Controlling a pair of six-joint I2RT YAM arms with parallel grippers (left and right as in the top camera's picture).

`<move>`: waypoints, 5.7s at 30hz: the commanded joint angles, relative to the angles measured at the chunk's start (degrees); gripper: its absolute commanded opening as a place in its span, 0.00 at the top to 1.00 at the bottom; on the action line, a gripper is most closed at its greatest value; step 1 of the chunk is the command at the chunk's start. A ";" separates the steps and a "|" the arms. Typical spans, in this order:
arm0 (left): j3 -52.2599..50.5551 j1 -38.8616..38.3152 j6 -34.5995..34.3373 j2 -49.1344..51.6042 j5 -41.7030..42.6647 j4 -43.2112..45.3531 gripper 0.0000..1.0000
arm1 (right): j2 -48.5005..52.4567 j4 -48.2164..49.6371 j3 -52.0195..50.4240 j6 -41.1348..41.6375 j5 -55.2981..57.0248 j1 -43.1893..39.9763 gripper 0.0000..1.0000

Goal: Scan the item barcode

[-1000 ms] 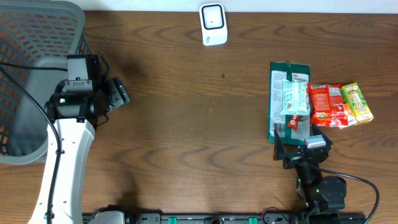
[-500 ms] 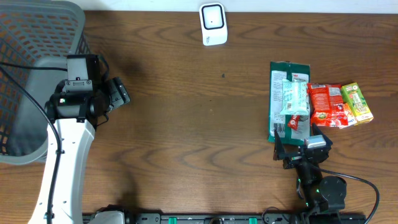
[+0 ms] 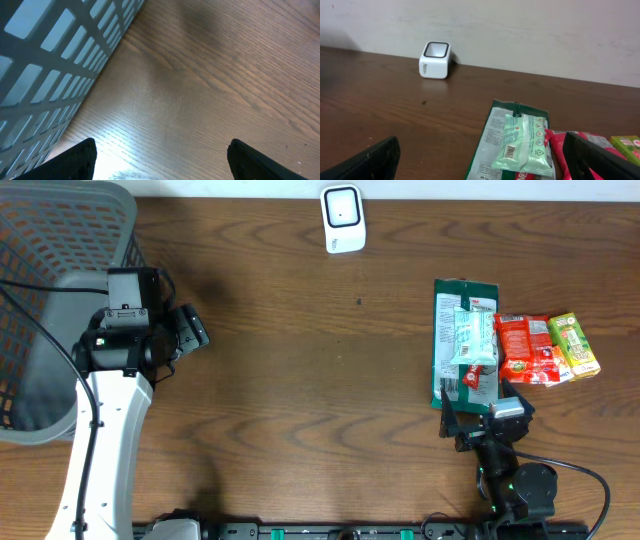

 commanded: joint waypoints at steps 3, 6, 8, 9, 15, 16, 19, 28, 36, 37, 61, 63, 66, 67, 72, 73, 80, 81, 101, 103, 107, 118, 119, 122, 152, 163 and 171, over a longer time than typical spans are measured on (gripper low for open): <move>1.07 0.15 -0.11 -0.35 -0.50 0.00 0.15 | -0.37 -0.26 -0.07 0.72 0.33 -0.24 0.01; 1.07 0.15 -0.11 -0.35 -0.50 0.00 0.15 | -0.37 -0.26 -0.07 0.72 0.35 -0.24 0.01; 1.07 0.15 -0.11 -0.37 -0.50 0.00 0.15 | -0.37 -0.26 -0.07 0.72 0.35 -0.24 0.01; 1.07 0.15 -0.11 -0.96 -0.50 0.00 0.15 | -0.37 -0.24 -0.07 0.72 0.35 -0.24 0.01; 0.72 0.15 -0.11 -6.67 -0.50 0.02 0.15 | -0.37 -0.26 -0.07 0.72 0.35 -0.24 0.01; 0.42 0.15 -0.11 -8.72 -0.50 0.00 0.15 | -0.37 -0.26 -0.07 0.72 0.35 -0.24 0.01; -0.04 0.15 -0.11 -15.10 -0.50 0.00 0.15 | -0.37 -0.26 -0.07 0.72 0.35 -0.24 0.01; -0.07 0.15 -0.07 -32.72 -0.52 -0.22 0.15 | -0.37 -0.26 -0.07 0.72 0.35 -0.24 0.01; -1.57 0.09 0.11 -43.69 -0.50 -3.69 0.15 | -0.37 -0.26 -0.07 0.72 0.35 -0.24 0.01; -2.19 0.09 0.24 -45.66 -0.55 -4.04 0.15 | -0.37 -0.26 -0.07 0.72 0.35 -0.24 0.01; -34.49 -1.25 0.24 -76.28 -0.92 26.91 0.15 | -0.37 -0.26 -0.07 0.72 0.35 -0.24 0.01; -37.29 -1.44 0.07 -76.28 -0.87 35.01 0.15 | -0.37 -0.26 -0.07 0.72 0.35 -0.24 0.01; -42.62 -1.73 -1.03 -76.28 -0.46 49.13 0.15 | -0.37 -0.26 -0.07 0.72 0.35 -0.24 0.01; -44.28 -1.75 -1.44 -76.28 -0.42 52.98 0.15 | -0.37 -0.26 -0.07 0.72 0.35 -0.24 0.01; -52.39 -1.75 -3.58 -76.28 -0.42 66.62 0.15 | -0.37 -0.26 -0.07 0.72 0.33 -0.24 0.01; -53.77 -1.75 -3.58 -76.28 -0.42 67.52 0.15 | -0.37 -0.26 -0.07 0.72 0.35 -0.24 0.01; -61.11 -1.75 -3.54 -76.30 -0.48 67.63 0.15 | -0.37 -0.26 -0.07 0.72 0.35 -0.24 0.01; -62.16 -1.75 -3.56 -76.30 -0.48 67.63 0.15 | -0.37 -0.26 -0.07 0.72 0.35 -0.24 0.01; -68.30 -1.64 0.42 -76.32 -0.22 45.99 0.15 | -0.37 -0.26 -0.07 0.72 0.33 -0.24 0.01; -68.30 -1.64 2.23 -76.32 -0.17 43.32 0.15 | -0.37 -0.26 -0.07 0.72 0.35 -0.24 0.01; -68.30 -1.68 8.26 -76.32 2.21 43.30 0.15 | -0.37 -0.26 -0.07 0.72 0.33 -0.24 0.01; -68.30 -1.68 13.90 -76.32 3.69 43.36 0.15 | -0.37 -0.26 -0.07 0.72 0.33 -0.24 0.01; -68.30 -1.68 13.88 -76.32 3.89 43.50 0.15 | -0.37 -0.26 -0.07 0.72 0.35 -0.24 0.01; -68.30 -1.68 13.88 -76.32 4.09 45.44 0.15 | -0.37 -0.26 -0.07 0.72 0.35 -0.24 0.01; -68.30 -1.68 14.56 -76.19 5.31 43.58 0.15 | -0.37 -0.26 -0.07 0.72 0.35 -0.24 0.01; -68.30 -1.68 14.56 -76.19 5.31 43.58 0.16 | -0.37 -0.26 -0.07 0.72 0.35 -0.24 0.01; -68.30 -1.68 14.56 -76.19 5.31 43.58 0.15 | -0.37 -0.26 -0.07 0.72 0.35 -0.24 0.01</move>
